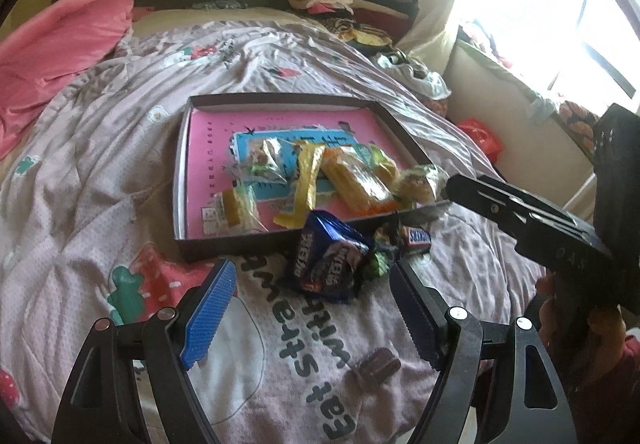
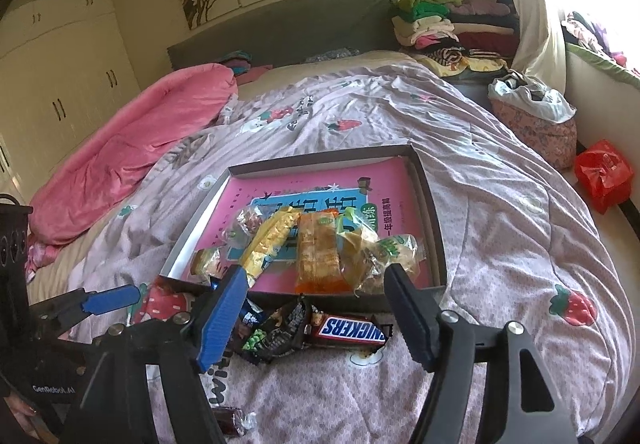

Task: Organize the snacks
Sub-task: 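Withdraw both open tools from the box toward the snacks beside it, then grasp the dark chocolate piece with the left tool while the right tool grasps the green-black snack bag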

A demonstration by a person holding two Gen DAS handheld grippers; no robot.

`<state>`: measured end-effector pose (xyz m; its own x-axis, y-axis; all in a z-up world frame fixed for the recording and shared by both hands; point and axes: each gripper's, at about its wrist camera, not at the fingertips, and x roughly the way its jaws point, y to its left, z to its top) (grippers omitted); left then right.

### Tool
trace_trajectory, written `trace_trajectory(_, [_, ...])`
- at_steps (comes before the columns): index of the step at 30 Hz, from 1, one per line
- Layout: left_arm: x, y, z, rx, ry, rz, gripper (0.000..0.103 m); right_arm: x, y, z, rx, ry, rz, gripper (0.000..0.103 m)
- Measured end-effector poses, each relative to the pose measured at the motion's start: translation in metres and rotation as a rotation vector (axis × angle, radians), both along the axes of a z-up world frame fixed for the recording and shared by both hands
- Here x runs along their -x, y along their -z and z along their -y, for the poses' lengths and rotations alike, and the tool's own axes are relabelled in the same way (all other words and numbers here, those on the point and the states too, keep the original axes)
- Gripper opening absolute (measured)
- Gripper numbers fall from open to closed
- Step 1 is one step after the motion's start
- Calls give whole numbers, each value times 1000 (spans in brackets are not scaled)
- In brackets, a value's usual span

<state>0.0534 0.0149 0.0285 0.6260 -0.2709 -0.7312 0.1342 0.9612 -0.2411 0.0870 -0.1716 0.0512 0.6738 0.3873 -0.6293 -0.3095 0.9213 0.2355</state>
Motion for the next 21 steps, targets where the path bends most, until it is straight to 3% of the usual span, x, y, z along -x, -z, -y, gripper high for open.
trace_trajectory(13, [12,22,27,-15,176,-98,80,8,5,-11,44,-66,-9,71])
trace_trajectory(21, [19,30,41,-41,239,-118,80,9,10,-13,59,-81,-22,71])
